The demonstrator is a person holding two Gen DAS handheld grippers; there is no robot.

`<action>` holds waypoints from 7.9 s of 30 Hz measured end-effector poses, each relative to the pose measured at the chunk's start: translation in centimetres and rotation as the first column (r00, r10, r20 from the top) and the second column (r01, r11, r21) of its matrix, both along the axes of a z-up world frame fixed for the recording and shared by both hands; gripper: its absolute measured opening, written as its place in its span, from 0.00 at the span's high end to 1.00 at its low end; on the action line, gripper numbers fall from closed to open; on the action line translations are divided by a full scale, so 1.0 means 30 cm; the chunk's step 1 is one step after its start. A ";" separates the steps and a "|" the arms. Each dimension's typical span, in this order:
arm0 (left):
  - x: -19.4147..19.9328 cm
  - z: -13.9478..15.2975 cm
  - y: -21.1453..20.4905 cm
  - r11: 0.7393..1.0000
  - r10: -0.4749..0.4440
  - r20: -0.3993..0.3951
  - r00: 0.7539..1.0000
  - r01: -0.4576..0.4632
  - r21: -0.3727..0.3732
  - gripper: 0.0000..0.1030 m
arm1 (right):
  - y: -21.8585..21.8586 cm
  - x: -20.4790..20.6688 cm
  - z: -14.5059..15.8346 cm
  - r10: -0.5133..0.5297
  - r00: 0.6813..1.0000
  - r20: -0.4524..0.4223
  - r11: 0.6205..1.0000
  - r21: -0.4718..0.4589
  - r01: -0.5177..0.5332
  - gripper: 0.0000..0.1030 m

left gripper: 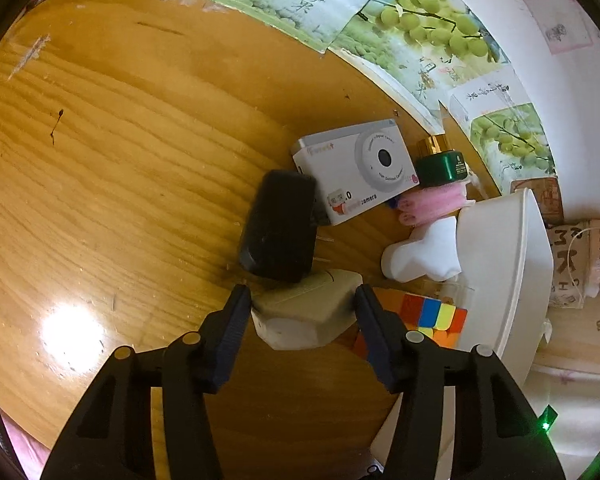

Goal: Organize rigid objects

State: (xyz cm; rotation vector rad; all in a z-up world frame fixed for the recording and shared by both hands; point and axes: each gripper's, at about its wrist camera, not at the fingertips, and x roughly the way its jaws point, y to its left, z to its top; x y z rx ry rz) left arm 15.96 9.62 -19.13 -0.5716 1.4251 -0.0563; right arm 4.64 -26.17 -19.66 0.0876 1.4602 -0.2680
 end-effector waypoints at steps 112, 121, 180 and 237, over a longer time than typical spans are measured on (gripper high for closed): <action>-0.056 0.077 -0.144 0.997 -0.070 -0.055 0.996 0.071 0.027 0.53 | 0.001 0.030 -0.108 0.229 0.972 -0.045 0.971 0.088 -0.224 0.83; -0.026 0.008 -0.141 0.996 -0.078 -0.117 0.990 0.082 0.033 0.56 | 0.005 0.051 -0.127 0.230 0.971 -0.063 0.971 0.086 -0.224 0.83; -0.206 0.446 -0.530 0.930 -0.367 0.165 0.915 0.365 0.047 0.73 | -0.024 -0.058 -0.036 0.305 0.951 0.051 0.946 0.102 -0.309 0.86; -0.225 0.159 -0.471 0.461 -0.868 0.154 0.472 0.654 0.599 0.31 | 0.067 0.032 -0.105 0.365 0.928 -0.074 0.930 0.084 -0.359 0.86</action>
